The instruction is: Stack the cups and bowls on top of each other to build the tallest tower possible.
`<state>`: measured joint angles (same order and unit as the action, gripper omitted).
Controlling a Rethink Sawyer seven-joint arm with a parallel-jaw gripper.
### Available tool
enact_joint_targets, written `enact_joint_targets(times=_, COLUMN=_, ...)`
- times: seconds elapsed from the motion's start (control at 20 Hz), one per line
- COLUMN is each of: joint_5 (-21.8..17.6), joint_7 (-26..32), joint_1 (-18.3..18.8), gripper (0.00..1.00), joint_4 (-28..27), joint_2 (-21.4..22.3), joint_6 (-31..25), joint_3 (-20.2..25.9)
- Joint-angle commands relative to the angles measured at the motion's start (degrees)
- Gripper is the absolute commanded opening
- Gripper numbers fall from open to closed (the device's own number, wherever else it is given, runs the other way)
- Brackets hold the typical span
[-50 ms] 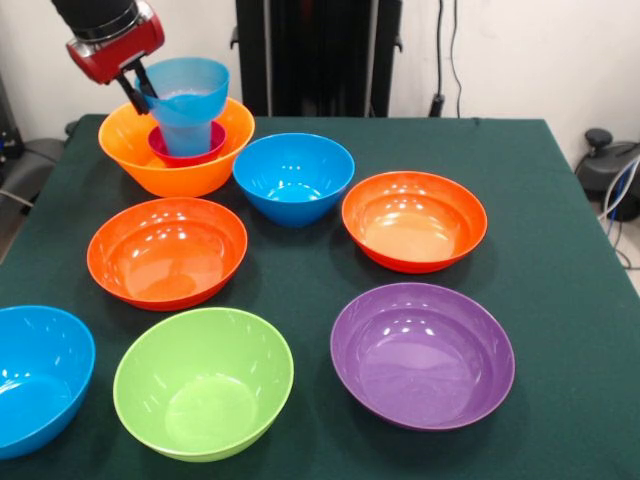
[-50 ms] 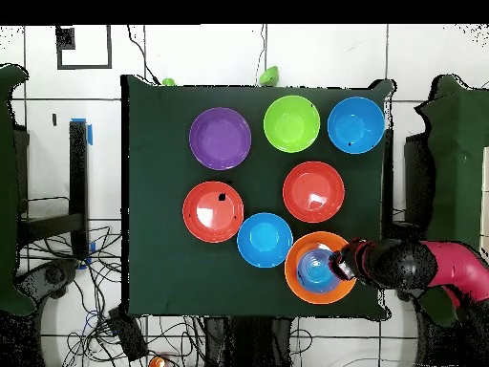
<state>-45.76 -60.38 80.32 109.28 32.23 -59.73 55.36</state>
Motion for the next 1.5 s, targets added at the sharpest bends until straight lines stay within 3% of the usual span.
enact_joint_targets(times=0.05, joint_5=-4.86, joint_7=11.4, joint_1=-3.05, gripper=0.0, joint_4=-1.27, joint_2=0.36, joint_6=2.0, joint_3=-1.2)
enact_joint_targets(times=1.3, joint_5=-6.18, joint_7=13.21, joint_1=-2.15, gripper=0.0, joint_4=-0.8, joint_2=0.43, joint_6=2.28, joint_3=-1.69)
enact_joint_targets(times=1.35, joint_5=-6.31, joint_7=13.54, joint_1=-2.08, gripper=1.0, joint_4=-0.71, joint_2=0.28, joint_6=2.55, joint_3=-1.55)
enact_joint_targets(times=1.5, joint_5=-5.85, joint_7=12.09, joint_1=-1.94, gripper=1.0, joint_4=-0.65, joint_2=0.06, joint_6=3.54, joint_3=-1.49)
